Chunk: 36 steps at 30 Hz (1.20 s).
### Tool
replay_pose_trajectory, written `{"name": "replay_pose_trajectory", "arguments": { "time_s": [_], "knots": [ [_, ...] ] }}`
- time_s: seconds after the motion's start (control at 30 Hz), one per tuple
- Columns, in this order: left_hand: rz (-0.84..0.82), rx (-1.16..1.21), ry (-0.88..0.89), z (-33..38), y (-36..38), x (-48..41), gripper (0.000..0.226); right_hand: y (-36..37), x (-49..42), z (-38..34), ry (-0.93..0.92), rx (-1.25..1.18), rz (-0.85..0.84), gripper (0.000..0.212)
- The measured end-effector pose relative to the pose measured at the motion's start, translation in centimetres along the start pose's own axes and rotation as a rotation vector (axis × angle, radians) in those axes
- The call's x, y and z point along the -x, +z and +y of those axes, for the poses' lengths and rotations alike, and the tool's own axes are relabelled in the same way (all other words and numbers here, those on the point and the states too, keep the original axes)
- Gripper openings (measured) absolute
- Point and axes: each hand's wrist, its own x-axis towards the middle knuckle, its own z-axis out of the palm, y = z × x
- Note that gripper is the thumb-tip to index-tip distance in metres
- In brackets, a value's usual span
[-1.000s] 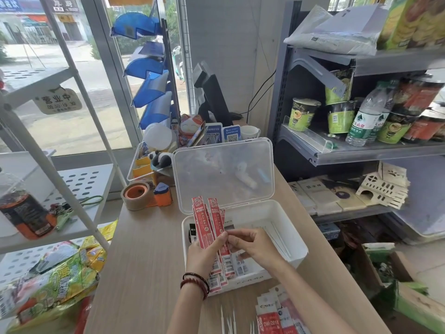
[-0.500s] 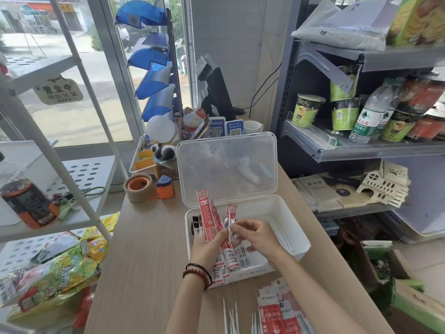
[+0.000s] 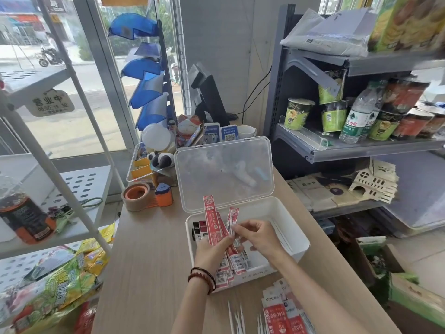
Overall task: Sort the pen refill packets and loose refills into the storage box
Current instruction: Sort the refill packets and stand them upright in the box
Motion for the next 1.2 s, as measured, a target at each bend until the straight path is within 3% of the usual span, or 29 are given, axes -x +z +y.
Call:
{"name": "replay_pose_trajectory", "arguments": {
  "time_s": [0.13, 0.23, 0.33, 0.63, 0.87, 0.97, 1.1, 1.2],
  "knots": [
    [0.003, 0.005, 0.014, 0.0, 0.0, 0.2, 0.009, 0.1, 0.0, -0.3, 0.039, 0.02, 0.001, 0.036],
    [0.053, -0.098, 0.023, -0.7, 0.0, -0.4, 0.027, 0.1, -0.1, -0.1, 0.06, 0.052, 0.023, 0.029],
    [0.077, -0.146, 0.044, -0.6, 0.1, -0.4, 0.013, 0.2, 0.0, 0.0, 0.08, 0.063, 0.018, 0.019],
    [0.084, -0.147, 0.022, -0.7, 0.0, -0.6, 0.007, 0.3, 0.1, -0.2, 0.055, 0.048, -0.006, 0.017],
    [0.108, -0.117, -0.002, -0.5, 0.1, -0.5, 0.013, -0.6, -0.9, 0.5, 0.123, -0.121, 0.217, 0.015],
    [0.115, -0.095, -0.004, -0.4, 0.2, -0.4, 0.013, -2.4, -2.0, 0.8, 0.115, 0.088, 0.298, 0.017],
    [0.153, -0.067, -0.008, -0.6, 0.2, -0.6, 0.011, -3.1, -2.8, 2.0, 0.251, 0.55, 0.086, 0.014],
    [0.154, -0.059, -0.015, -0.6, 0.3, -0.7, 0.012, -2.6, -3.1, 3.0, 0.273, 0.745, 0.06, 0.017]
  ]
}}
